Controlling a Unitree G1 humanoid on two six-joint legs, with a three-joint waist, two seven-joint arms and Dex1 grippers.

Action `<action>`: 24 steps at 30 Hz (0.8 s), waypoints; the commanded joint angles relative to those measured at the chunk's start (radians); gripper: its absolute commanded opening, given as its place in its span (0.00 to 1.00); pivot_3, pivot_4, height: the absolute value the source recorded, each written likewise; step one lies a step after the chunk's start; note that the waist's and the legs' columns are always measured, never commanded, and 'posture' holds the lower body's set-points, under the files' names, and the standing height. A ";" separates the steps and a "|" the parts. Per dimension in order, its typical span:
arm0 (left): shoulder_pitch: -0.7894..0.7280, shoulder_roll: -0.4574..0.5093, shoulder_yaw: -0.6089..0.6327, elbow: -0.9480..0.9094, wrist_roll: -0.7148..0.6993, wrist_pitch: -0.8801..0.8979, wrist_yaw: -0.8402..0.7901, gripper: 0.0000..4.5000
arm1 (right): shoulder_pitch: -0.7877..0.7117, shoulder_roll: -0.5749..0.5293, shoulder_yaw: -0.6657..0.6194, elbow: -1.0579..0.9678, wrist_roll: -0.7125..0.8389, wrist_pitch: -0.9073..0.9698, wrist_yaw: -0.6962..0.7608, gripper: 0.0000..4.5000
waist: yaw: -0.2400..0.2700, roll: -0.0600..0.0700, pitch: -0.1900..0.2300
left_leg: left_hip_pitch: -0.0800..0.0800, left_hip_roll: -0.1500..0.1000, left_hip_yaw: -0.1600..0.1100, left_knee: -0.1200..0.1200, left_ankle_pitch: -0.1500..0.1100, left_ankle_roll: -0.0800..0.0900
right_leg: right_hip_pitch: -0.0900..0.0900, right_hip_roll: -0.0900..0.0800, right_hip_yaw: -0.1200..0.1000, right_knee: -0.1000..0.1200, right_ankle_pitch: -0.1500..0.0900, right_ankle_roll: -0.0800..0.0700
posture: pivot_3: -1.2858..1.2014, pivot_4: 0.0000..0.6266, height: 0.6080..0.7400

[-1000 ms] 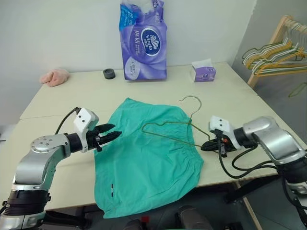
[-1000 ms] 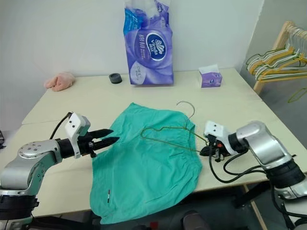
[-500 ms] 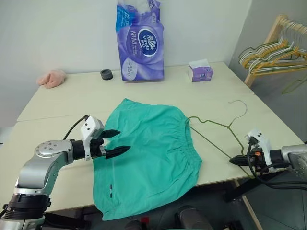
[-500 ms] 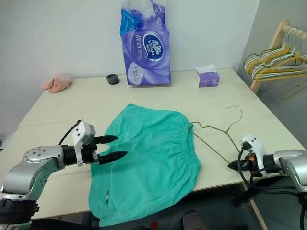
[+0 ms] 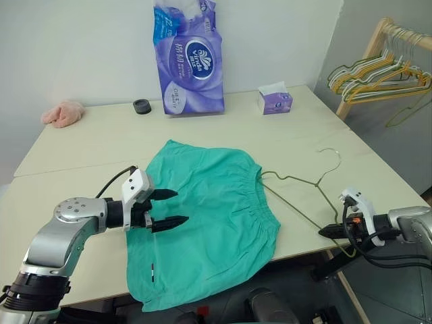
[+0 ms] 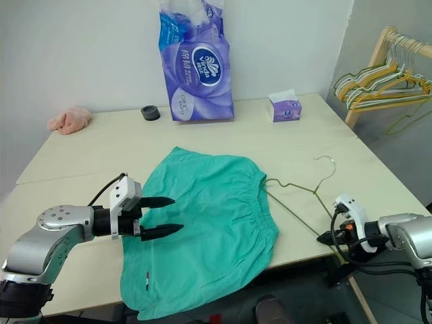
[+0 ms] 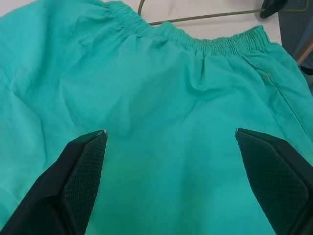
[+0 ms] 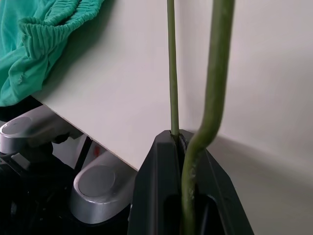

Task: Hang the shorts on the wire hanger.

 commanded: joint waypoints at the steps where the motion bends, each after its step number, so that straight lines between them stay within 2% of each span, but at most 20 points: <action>1: 0.021 0.026 0.001 -0.034 0.017 -0.036 -0.013 0.98 | -0.045 -0.012 0.015 -0.002 0.024 -0.006 0.026 0.00 | 0.000 0.000 0.000 | 0.000 0.000 0.000 0.000 0.000 0.000 | 0.000 0.000 0.000 0.000 0.000 0.000 | 0.40 0.09 1.00; 7: 0.048 0.022 0.003 -0.043 0.029 -0.056 -0.004 0.98 | -0.134 0.023 0.037 0.048 0.057 0.039 0.033 0.00 | 0.004 0.000 0.000 | 0.000 0.000 0.000 0.000 0.000 0.000 | 0.000 0.000 0.000 0.000 0.000 0.000 | 0.41 0.09 1.00; 11: 0.055 0.019 -0.005 -0.039 0.042 -0.074 -0.001 0.98 | -0.218 0.063 0.105 0.122 0.053 0.079 0.033 0.00 | 0.004 0.000 0.000 | 0.000 0.000 0.000 0.000 0.000 0.000 | 0.000 0.000 0.000 0.000 0.000 0.000 | 0.41 0.09 1.00; 16: 0.058 0.016 -0.007 -0.027 0.051 -0.094 0.003 0.98 | -0.266 0.061 0.201 0.192 0.047 0.123 0.068 0.00 | 0.015 0.000 0.000 | 0.000 0.000 -0.001 0.000 0.000 0.000 | -0.001 0.000 -0.001 0.000 0.003 -0.004 | 0.41 0.08 1.00; 20: 0.071 0.014 -0.006 -0.023 0.056 -0.108 0.007 0.98 | -0.317 0.107 0.207 0.246 0.066 0.182 0.058 0.00 | 0.015 0.000 0.000 | -0.001 0.000 -0.001 -0.001 0.000 0.000 | 0.000 -0.001 -0.001 0.000 0.003 -0.004 | 0.42 0.08 1.00; 24: 0.082 0.011 -0.006 -0.017 0.062 -0.124 0.012 0.98 | -0.394 0.207 0.167 0.336 0.069 0.252 0.001 0.00 | 0.010 0.000 0.000 | 0.000 0.000 -0.001 -0.001 0.000 0.000 | 0.000 0.000 -0.001 0.001 0.003 -0.005 | 0.42 0.07 1.00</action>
